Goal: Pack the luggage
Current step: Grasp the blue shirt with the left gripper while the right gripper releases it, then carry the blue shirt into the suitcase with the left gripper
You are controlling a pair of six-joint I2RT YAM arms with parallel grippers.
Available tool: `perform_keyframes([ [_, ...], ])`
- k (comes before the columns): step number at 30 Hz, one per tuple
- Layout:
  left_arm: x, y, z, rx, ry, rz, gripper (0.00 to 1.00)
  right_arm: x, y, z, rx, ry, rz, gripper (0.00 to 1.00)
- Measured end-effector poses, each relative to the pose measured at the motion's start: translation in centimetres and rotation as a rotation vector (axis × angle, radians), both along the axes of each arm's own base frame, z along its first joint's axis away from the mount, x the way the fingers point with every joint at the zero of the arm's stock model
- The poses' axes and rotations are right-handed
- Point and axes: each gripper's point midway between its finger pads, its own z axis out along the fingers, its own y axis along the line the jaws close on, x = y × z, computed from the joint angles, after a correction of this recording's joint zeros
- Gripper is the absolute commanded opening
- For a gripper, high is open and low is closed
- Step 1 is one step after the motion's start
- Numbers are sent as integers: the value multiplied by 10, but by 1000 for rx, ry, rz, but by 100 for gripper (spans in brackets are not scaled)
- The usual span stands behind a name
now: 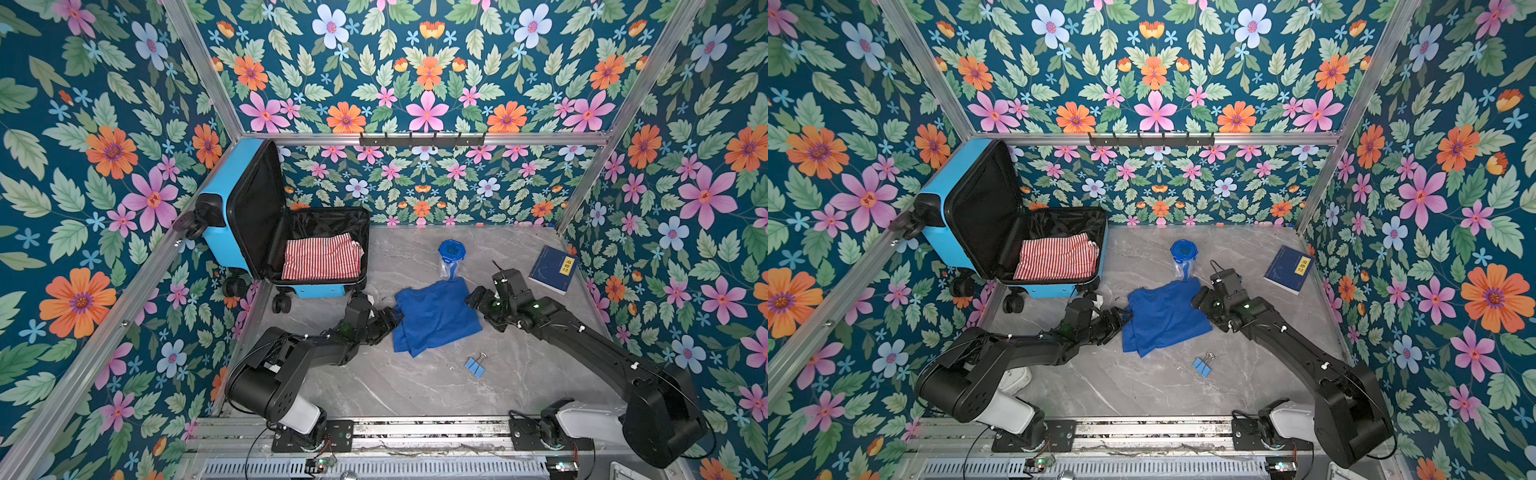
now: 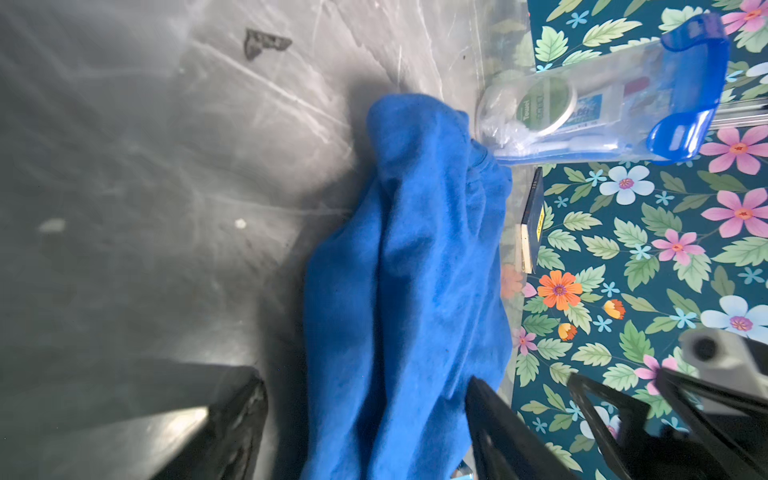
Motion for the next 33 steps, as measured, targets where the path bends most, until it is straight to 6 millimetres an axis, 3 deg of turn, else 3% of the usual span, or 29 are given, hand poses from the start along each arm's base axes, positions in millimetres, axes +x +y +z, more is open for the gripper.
perform_keyframes([
  [2, 2, -3, -1, -4, -7, -5, 77, 10, -15, -12, -26, 26, -2, 81],
  [5, 6, -7, -2, -11, -21, -11, 77, 21, -20, -31, -57, 81, 40, 75],
  [10, 10, -14, -3, -21, -40, -22, 76, 31, -10, -59, -68, 143, 131, 67],
  [17, 15, -22, -4, -21, -53, -34, 75, 33, 0, -95, -40, 217, 178, 49],
  [23, 18, -31, -6, -9, -69, -55, 71, 36, 11, -99, 25, 182, 201, 37],
  [26, 20, -35, -7, -1, -75, -60, 64, 35, 16, -100, 49, 172, 196, 33],
  [33, 19, -35, -17, 41, -55, -59, 30, 30, 31, -102, 75, 150, 216, 31],
])
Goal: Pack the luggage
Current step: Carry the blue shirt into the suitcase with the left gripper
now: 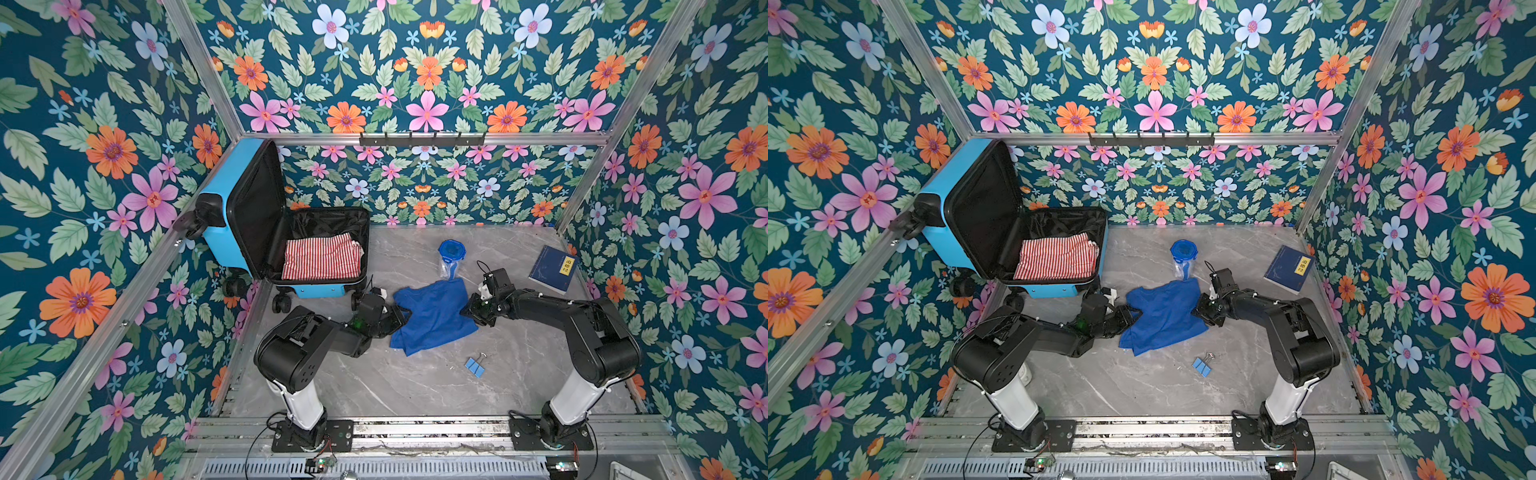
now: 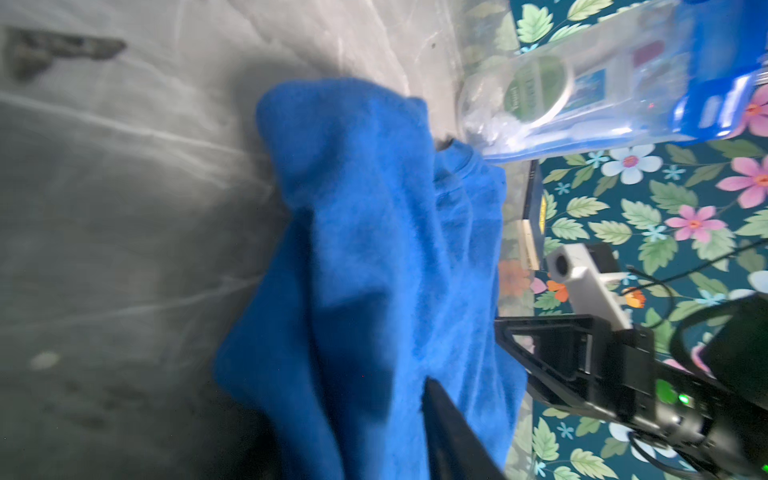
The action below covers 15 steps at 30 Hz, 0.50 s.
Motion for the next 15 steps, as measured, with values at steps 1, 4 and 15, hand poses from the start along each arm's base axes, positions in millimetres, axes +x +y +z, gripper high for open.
perform_keyframes([
  [1, -1, 0, -1, 5, 6, -1, 27, 0, 1, 1, 4, -3, -4, 31],
  [4, -2, 1, -4, 19, 27, -3, 15, -3, 5, 1, 9, -7, -4, 30],
  [15, 23, -7, 42, 189, -9, -91, 0, -15, 11, 8, 15, 12, -6, 59],
])
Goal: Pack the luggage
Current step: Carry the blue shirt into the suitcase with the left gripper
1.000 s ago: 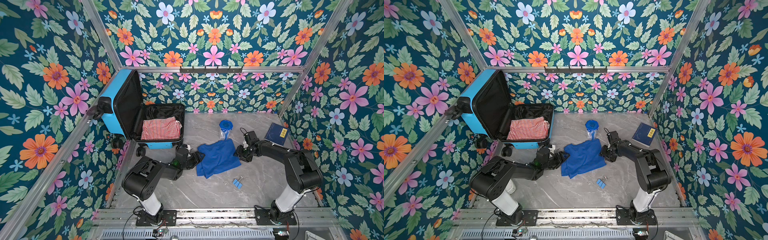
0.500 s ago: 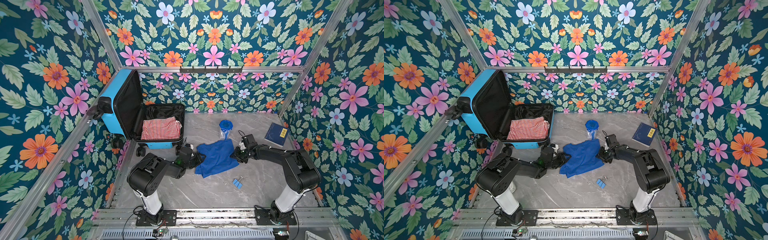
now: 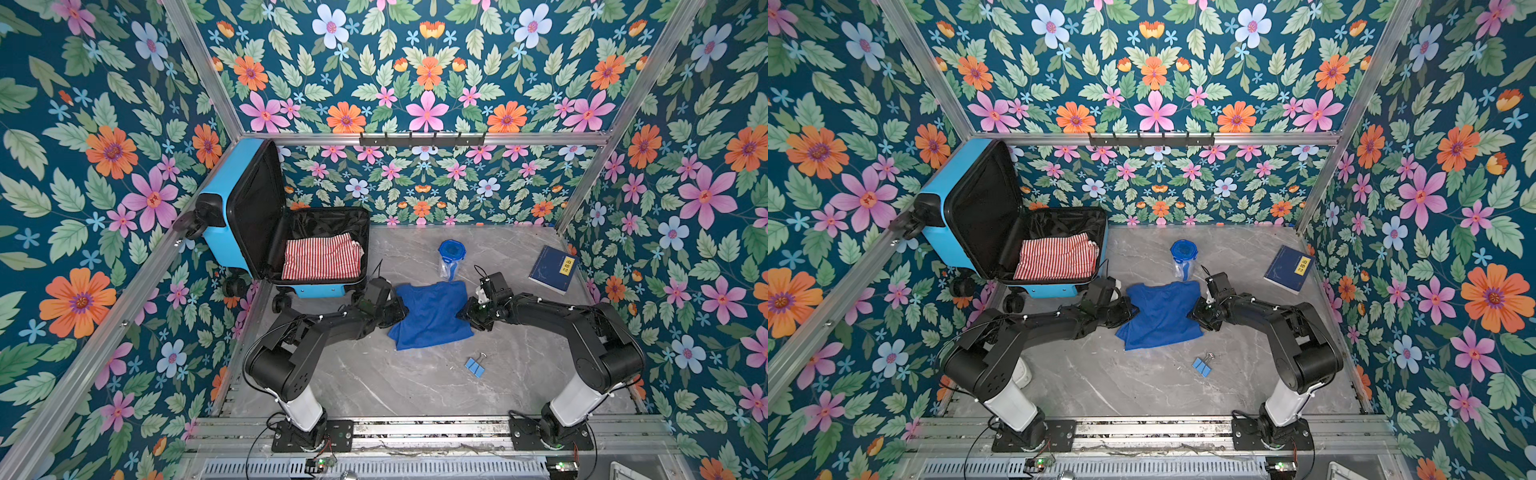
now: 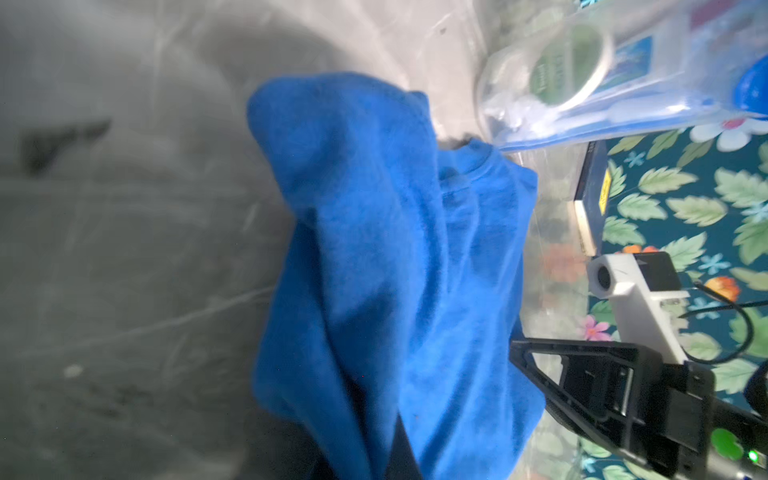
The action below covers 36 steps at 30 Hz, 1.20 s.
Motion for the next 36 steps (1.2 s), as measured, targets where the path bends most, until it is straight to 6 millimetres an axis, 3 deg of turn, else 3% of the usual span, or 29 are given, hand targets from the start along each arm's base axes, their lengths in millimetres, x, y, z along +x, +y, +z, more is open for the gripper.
perform_keyframes([
  [5, 24, 5, 27, 171, -58, -58, 0, -3, 1, 15, 8, -20, 4, 70],
  [15, 73, 43, 42, 483, -61, -129, 0, -15, 18, 48, 20, -80, 56, 72],
  [29, 133, 95, 109, 583, -148, -56, 0, -29, 39, 64, 13, -107, 109, 72],
  [36, 158, 143, 141, 612, -177, 26, 0, -30, 61, 81, 4, -140, 156, 72],
])
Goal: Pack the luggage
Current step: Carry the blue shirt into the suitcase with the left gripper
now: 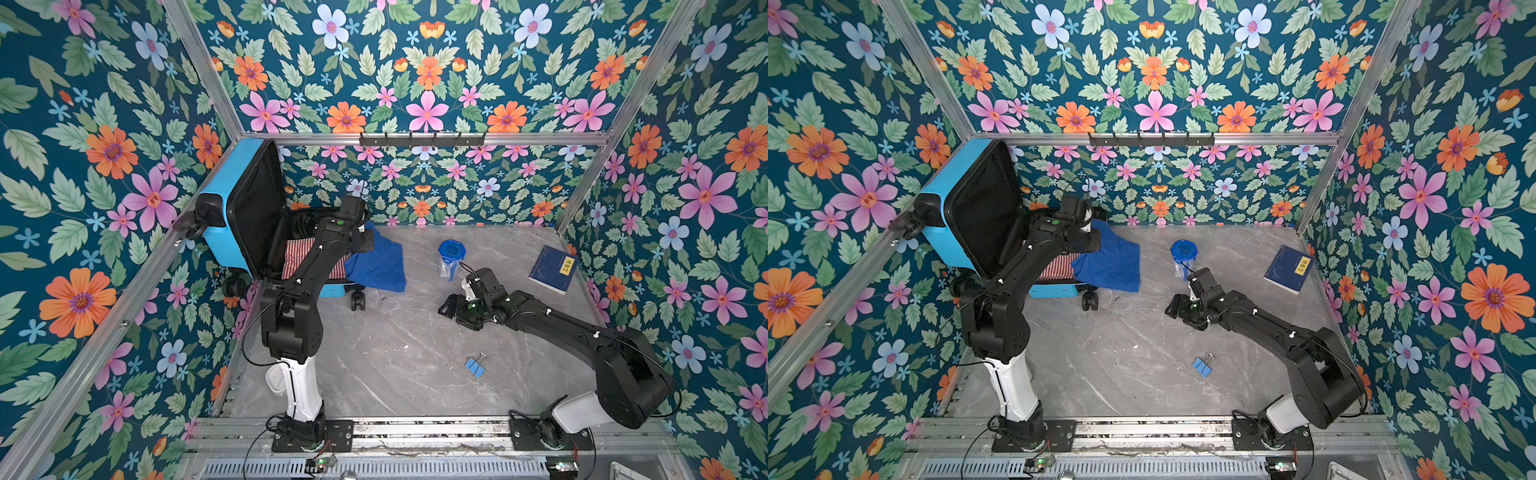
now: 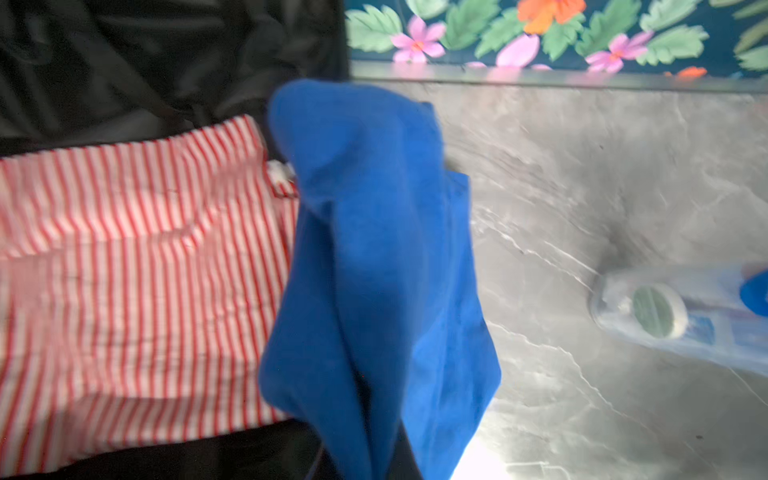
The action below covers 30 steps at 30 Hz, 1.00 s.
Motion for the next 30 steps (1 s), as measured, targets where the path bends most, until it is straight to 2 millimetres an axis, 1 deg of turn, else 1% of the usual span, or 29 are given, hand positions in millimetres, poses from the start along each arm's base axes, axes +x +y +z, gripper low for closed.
perform_keyframes([
  [3, 8, 26, 12, 23, -20, 36, 0, 1, 11, 8, 2, -19, 19, 72],
  [6, 14, 49, 15, 53, -23, 67, 0, 1, 27, 14, 7, -26, 52, 72],
  [12, 24, 98, 1, 127, 11, 140, 0, 6, 61, 26, 22, -44, 110, 72],
  [15, 28, 121, -3, 162, 19, 191, 0, 7, 73, 30, 24, -45, 129, 72],
  [17, 30, 132, -5, 187, 19, 214, 0, 8, 80, 28, 25, -40, 139, 72],
  [19, 32, 143, -9, 223, 25, 231, 0, 8, 82, 22, 17, -22, 145, 72],
  [21, 33, 153, -18, 251, 42, 252, 0, 8, 82, 19, 10, -6, 144, 72],
  [27, 40, 177, -53, 339, 107, 288, 0, 9, 87, 30, 18, -10, 155, 72],
  [30, 44, 189, -62, 360, 125, 310, 0, 9, 86, 33, 12, -7, 158, 72],
])
